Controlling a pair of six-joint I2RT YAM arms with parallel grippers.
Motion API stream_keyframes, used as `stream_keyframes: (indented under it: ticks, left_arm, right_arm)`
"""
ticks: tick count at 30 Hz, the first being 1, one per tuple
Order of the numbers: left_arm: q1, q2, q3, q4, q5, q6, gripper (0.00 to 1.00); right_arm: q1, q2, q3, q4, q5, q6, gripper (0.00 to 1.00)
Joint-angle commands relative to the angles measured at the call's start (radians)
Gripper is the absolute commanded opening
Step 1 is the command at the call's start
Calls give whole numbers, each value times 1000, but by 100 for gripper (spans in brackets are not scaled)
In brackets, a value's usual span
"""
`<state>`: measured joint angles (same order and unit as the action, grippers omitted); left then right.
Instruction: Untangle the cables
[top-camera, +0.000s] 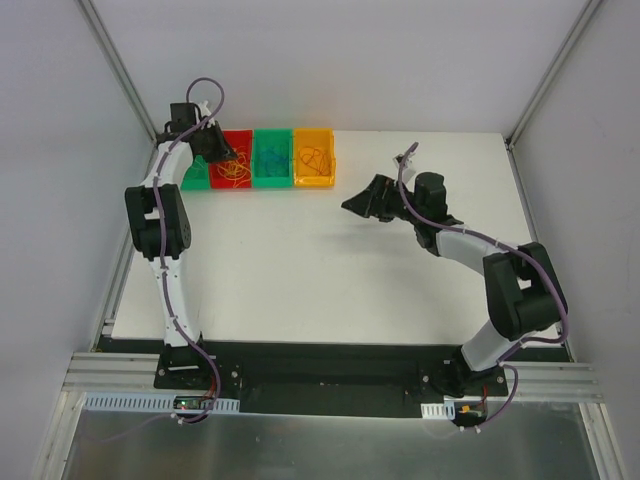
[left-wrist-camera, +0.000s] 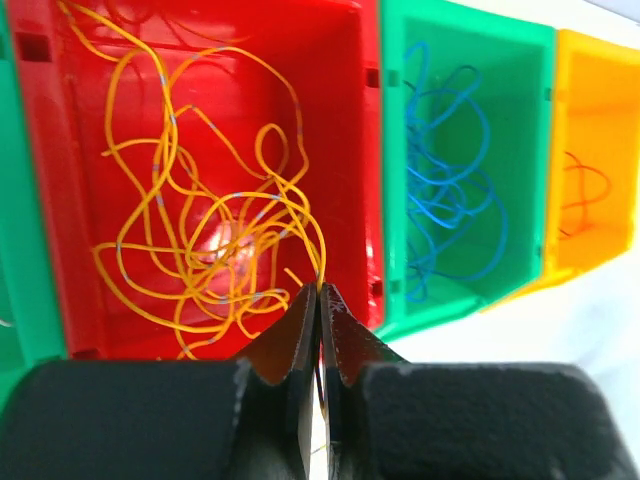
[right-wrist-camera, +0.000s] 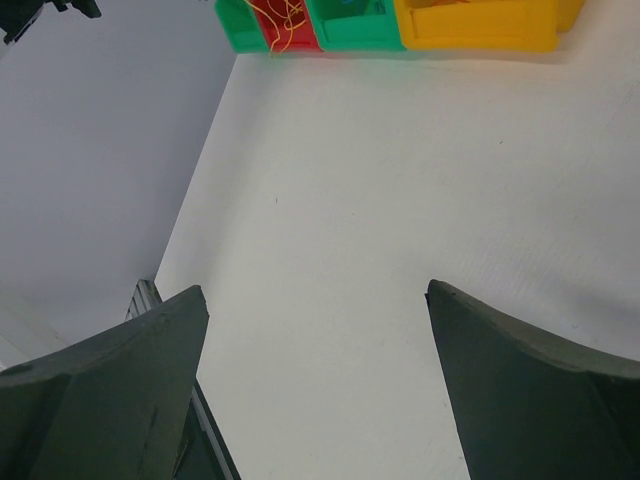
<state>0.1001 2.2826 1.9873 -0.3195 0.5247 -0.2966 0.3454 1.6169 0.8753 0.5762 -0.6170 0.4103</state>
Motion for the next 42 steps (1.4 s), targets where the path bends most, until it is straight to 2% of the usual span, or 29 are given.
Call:
stream_keyframes:
  ticks: [1, 9, 16, 23, 27, 28, 37, 42]
  left_arm:
    - [6, 29, 73, -20, -132, 76, 0]
    - [-43, 109, 174, 25, -314, 264, 0]
    - [-89, 186, 222, 54, -501, 287, 0]
    - [-134, 209, 239, 65, -562, 362, 0]
    - [-138, 151, 197, 65, -574, 315, 27]
    - [-140, 137, 186, 65, -572, 307, 31]
    - [-154, -49, 81, 63, -589, 300, 51]
    - [-157, -133, 24, 63, -601, 244, 62]
  right_arm:
    - [-3, 20, 42, 34, -4, -15, 93]
    - [6, 37, 50, 45, -7, -7, 93]
    - [10, 54, 57, 54, -12, -2, 93]
    - [23, 66, 65, 74, -24, 15, 93]
    - [24, 63, 64, 74, -24, 13, 93]
    - [24, 63, 64, 74, -24, 13, 93]
    - [26, 63, 62, 86, -33, 21, 93]
    - [27, 58, 60, 82, -29, 18, 93]
